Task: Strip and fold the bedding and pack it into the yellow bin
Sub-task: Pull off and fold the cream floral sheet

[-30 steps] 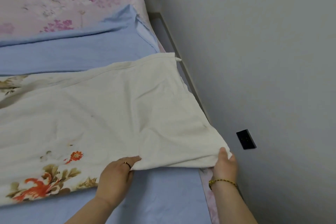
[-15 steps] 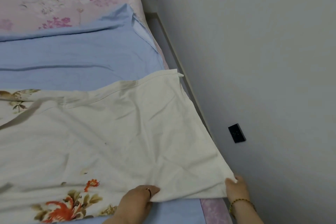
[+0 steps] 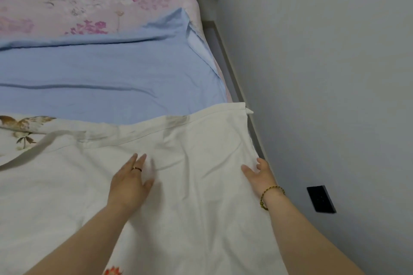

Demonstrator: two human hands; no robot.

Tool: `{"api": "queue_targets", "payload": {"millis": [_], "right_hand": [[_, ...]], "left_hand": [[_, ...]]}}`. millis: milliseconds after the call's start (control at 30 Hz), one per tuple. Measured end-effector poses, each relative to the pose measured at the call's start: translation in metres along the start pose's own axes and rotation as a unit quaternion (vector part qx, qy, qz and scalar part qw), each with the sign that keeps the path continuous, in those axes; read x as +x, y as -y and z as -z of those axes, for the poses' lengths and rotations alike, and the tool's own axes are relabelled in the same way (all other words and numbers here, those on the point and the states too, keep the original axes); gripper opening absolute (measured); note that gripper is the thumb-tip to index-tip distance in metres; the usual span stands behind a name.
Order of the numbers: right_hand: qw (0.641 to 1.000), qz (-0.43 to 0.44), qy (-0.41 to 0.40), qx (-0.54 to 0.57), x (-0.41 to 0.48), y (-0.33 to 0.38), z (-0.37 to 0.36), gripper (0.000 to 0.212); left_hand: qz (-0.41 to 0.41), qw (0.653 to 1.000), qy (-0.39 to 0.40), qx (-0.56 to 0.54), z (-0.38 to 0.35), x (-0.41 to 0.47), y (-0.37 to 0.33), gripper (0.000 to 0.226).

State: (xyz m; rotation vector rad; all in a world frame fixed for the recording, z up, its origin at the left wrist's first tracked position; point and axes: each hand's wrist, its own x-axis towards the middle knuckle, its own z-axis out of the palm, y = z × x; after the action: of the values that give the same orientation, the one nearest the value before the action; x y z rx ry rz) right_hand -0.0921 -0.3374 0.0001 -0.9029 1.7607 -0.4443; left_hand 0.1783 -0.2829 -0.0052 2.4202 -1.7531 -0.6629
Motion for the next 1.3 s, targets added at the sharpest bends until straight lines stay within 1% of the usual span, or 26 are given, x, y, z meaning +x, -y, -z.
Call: {"api": "queue_targets", "payload": {"millis": [100,167,233,300,333,367,433,467,533,600,667,733,767,800,833,867,900,933,967,1033,1067,1133,1167,1200,1267,1300], "right_hand": [[0.998,0.018,-0.002,0.06,0.037,0.026,-0.01,0.063],[0.993,0.013,-0.025,0.117,0.064,0.045,-0.016,0.063],[0.989,0.026,-0.053,0.138,0.081,0.06,-0.019,0.042],[0.989,0.046,-0.074,0.123,0.096,0.068,-0.022,0.014],[0.989,0.063,-0.097,0.096,0.1,0.071,-0.022,0.017],[0.987,0.078,-0.126,0.069,0.105,0.073,-0.019,0.027],[0.972,0.107,-0.207,0.038,0.118,0.075,-0.009,0.034],[0.964,0.109,-0.239,0.034,0.124,0.078,-0.004,0.036],[0.953,0.11,-0.281,0.026,0.135,0.08,0.003,0.039],[0.95,0.117,-0.288,0.013,0.136,0.087,0.002,0.034],[0.956,0.106,-0.267,-0.066,0.129,0.094,-0.009,0.012],[0.941,0.123,-0.246,-0.197,0.117,0.089,-0.029,0.051],[0.92,0.178,-0.249,-0.243,0.103,0.084,-0.045,0.059],[0.898,0.252,-0.238,-0.272,0.089,0.075,-0.062,0.06],[0.878,0.314,-0.207,-0.296,0.074,0.063,-0.079,0.061],[0.859,0.361,-0.142,-0.334,0.061,0.046,-0.097,0.065],[0.829,0.381,-0.083,-0.4,0.052,0.028,-0.111,0.07],[0.802,0.398,-0.049,-0.443,0.048,0.009,-0.122,0.069],[0.79,0.411,-0.03,-0.454,0.046,-0.004,-0.13,0.064],[0.789,0.398,-0.01,-0.468,0.047,-0.014,-0.133,0.059],[0.79,0.377,0.038,-0.483,0.042,-0.014,-0.133,0.059],[0.777,0.322,0.058,-0.537,0.032,-0.001,-0.131,0.071],[0.758,0.307,0.041,-0.573,0.029,0.007,-0.13,0.078],[0.734,0.324,0.011,-0.597,0.028,0.013,-0.128,0.076],[0.732,0.25,0.062,-0.631,0.018,0.024,-0.124,0.062],[0.727,0.22,0.073,-0.647,0.015,0.028,-0.119,0.061]], "left_hand": [[-0.002,0.999,-0.024,-0.026,0.015,0.049,-0.004,0.072],[-0.014,0.999,-0.028,-0.027,0.02,0.079,-0.007,0.075],[-0.003,1.0,0.018,-0.001,0.02,0.1,-0.01,0.07],[-0.006,0.998,0.046,0.045,0.015,0.115,-0.012,0.044],[-0.021,0.997,0.026,0.063,0.013,0.116,-0.011,0.026],[-0.036,0.998,0.004,0.058,0.013,0.117,-0.013,0.019],[-0.047,0.998,-0.033,0.029,0.015,0.126,-0.016,0.034],[-0.057,0.996,-0.059,0.017,0.016,0.134,-0.018,0.034],[-0.113,0.982,-0.146,0.028,0.02,0.152,-0.023,0.023],[-0.135,0.968,-0.208,0.045,0.022,0.167,-0.028,0.021],[-0.098,0.976,-0.19,0.049,0.024,0.17,-0.035,0.028],[-0.051,0.988,-0.13,0.067,0.014,0.164,-0.037,0.042],[-0.04,0.991,-0.098,0.08,0.006,0.159,-0.034,0.05],[-0.031,0.994,-0.069,0.083,-0.001,0.151,-0.03,0.055],[-0.022,0.995,-0.056,0.076,-0.009,0.142,-0.025,0.059],[-0.009,0.997,-0.051,0.064,-0.014,0.131,-0.018,0.066],[0.002,0.998,-0.052,0.046,-0.017,0.121,-0.012,0.079],[0.005,0.998,-0.044,0.038,-0.02,0.111,-0.005,0.091],[0.015,0.999,-0.031,0.041,-0.021,0.099,0.005,0.098],[0.041,0.998,-0.001,0.049,-0.021,0.079,0.024,0.103],[0.056,0.997,0.011,0.059,-0.016,0.064,0.037,0.105],[0.077,0.993,0.044,0.077,-0.008,0.04,0.056,0.107],[0.091,0.992,0.048,0.073,-0.004,0.03,0.066,0.108],[0.109,0.991,0.047,0.068,0.001,0.018,0.076,0.108],[0.137,0.987,0.05,0.067,0.011,-0.009,0.098,0.107],[0.149,0.985,0.063,0.067,0.012,-0.019,0.105,0.104]]}}
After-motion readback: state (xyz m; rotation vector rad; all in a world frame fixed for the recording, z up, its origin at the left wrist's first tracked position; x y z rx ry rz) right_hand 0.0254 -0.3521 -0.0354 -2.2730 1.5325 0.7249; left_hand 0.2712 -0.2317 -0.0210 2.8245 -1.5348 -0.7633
